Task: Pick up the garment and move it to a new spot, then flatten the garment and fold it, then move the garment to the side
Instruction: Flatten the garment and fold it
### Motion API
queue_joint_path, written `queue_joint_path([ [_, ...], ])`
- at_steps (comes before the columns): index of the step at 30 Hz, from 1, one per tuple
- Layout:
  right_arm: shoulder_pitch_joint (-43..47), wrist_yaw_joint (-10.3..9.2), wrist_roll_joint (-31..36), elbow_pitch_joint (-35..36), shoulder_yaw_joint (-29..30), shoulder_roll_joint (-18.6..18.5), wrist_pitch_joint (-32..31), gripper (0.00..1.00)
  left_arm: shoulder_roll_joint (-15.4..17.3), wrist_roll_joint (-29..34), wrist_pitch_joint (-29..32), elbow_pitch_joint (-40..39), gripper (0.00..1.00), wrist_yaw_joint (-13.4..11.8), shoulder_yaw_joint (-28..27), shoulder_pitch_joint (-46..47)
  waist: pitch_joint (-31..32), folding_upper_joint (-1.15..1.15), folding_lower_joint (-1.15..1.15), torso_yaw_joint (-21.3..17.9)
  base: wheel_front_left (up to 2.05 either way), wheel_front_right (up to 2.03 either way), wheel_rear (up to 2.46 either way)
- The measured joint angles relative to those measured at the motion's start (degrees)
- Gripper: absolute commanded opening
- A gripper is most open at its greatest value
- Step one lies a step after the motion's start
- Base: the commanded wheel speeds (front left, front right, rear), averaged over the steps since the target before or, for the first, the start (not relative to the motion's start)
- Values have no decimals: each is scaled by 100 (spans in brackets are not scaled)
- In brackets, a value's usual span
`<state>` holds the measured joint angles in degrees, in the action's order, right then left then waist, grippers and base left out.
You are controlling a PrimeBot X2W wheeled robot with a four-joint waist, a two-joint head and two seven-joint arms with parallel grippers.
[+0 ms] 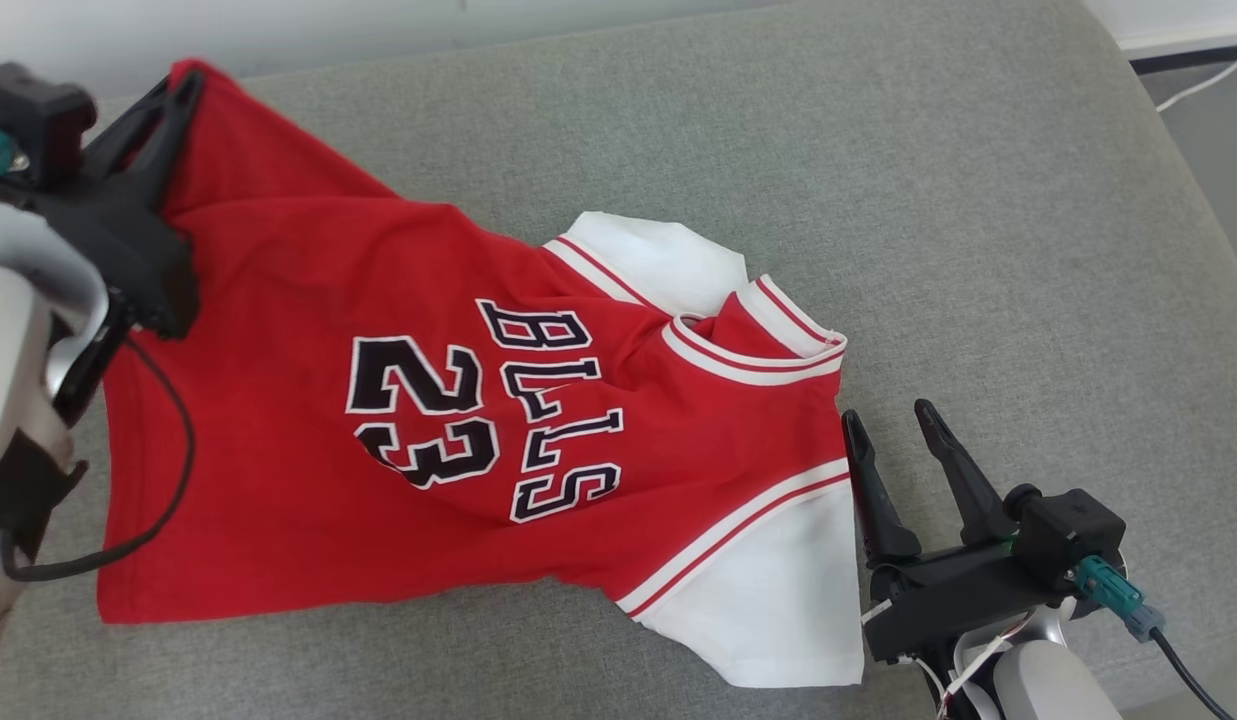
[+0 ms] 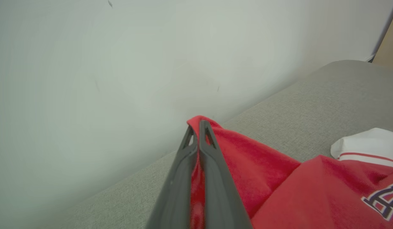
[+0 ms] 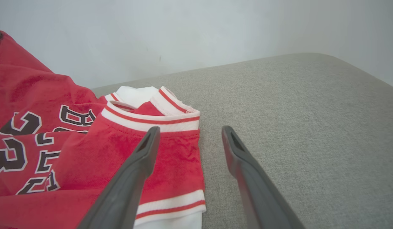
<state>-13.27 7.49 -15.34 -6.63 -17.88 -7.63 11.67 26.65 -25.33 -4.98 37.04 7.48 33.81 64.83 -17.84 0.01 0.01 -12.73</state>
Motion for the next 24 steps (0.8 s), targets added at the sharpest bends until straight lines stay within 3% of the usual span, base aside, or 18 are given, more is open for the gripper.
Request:
queue_joint_path([
  [1,-13,0,0,-10,5,0,4,100,21,1,-62,110,100,-1,9,-1,-11,0,0,-16,0,0,0],
  [12,20,0,18,-57,113,-38,-35,100,92,-81,-836,410,100,-114,-88,-342,232,-1,-1,119,0,0,0],
  [13,157,0,24,-30,164,-97,-105,100,0,-203,-973,-119,100,-323,-272,-968,407,-1,-2,312,0,0,0],
  [16,243,0,36,19,181,-120,-140,100,-35,-312,-994,-536,100,-513,-422,-1468,522,-1,-1,442,0,0,0],
  [17,313,0,42,93,223,-164,-209,100,-80,-350,-998,-1051,100,-714,-601,-1930,637,-1,-2,572,0,0,0],
  [22,437,0,45,201,289,-190,-279,100,-146,-359,-1003,-1614,100,-947,-778,-2582,779,-1,-2,743,0,0,0],
  [24,542,0,62,313,336,-194,-364,100,-275,-337,-1003,-2091,100,-1220,-931,-3292,909,-1,-2,930,0,0,0],
])
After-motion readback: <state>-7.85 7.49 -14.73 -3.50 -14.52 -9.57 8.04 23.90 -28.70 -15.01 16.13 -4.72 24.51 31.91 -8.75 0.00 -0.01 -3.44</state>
